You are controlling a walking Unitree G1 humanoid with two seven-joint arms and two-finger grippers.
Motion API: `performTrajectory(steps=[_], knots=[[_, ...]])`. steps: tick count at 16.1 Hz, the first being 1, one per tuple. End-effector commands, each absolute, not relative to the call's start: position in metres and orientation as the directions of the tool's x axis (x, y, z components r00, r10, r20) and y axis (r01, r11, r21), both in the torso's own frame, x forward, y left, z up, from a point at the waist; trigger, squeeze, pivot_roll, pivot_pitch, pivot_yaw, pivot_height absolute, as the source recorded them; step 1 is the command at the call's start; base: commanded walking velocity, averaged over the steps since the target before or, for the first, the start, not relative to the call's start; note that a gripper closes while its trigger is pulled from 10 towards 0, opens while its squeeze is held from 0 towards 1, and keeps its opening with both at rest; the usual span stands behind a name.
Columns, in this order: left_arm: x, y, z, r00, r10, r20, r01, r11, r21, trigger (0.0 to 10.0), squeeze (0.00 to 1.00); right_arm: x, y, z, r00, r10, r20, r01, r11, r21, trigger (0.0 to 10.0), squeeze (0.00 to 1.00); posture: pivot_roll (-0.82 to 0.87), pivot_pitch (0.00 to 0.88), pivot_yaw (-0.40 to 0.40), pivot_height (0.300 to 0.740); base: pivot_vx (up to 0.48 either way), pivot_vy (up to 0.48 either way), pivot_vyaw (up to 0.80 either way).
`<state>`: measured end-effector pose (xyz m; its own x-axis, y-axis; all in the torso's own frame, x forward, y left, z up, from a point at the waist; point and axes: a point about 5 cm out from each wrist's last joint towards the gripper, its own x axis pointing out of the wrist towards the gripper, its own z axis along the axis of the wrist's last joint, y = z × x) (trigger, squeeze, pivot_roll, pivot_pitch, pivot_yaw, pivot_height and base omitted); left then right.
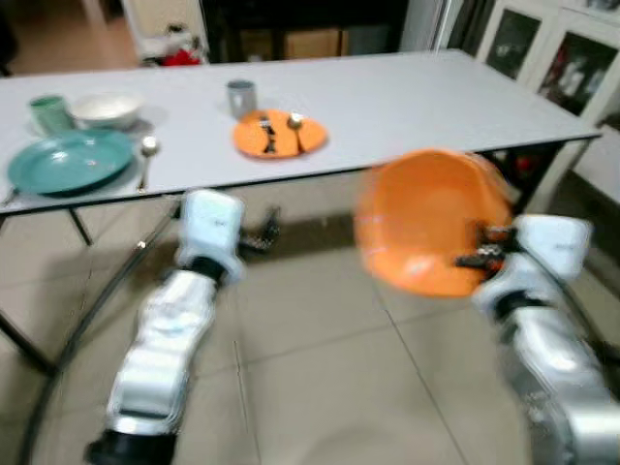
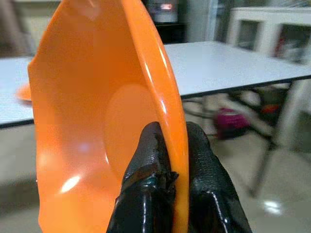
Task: Setting the table
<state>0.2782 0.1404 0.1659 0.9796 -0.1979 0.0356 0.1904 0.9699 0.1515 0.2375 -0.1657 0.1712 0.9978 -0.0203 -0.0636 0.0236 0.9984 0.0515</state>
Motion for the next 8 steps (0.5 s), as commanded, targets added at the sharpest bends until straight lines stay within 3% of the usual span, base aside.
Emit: performTrajectory(steps=[1, 8], knots=[[0.2780, 0.1332, 0.1689, 0.973, -0.224, 0.047, 0.215, 0.965, 0.151, 10.0, 0.00, 0.2357, -0.1751, 0.1816, 0.998, -0.068, 0.001, 0.068, 0.997, 0.045, 10.0, 0.00, 0.01, 0.000, -0.007, 0.740, 0.349, 0.000, 0.00], [0.2790, 0.1351, 0.1687, 0.977, -0.209, 0.048, 0.199, 0.968, 0.155, 10.0, 0.00, 0.2358, -0.1771, 0.1807, 0.998, -0.060, -0.008, 0.060, 0.994, 0.093, 10.0, 0.00, 0.01, 0.000, -0.011, 0.740, 0.349, 0.000, 0.00]])
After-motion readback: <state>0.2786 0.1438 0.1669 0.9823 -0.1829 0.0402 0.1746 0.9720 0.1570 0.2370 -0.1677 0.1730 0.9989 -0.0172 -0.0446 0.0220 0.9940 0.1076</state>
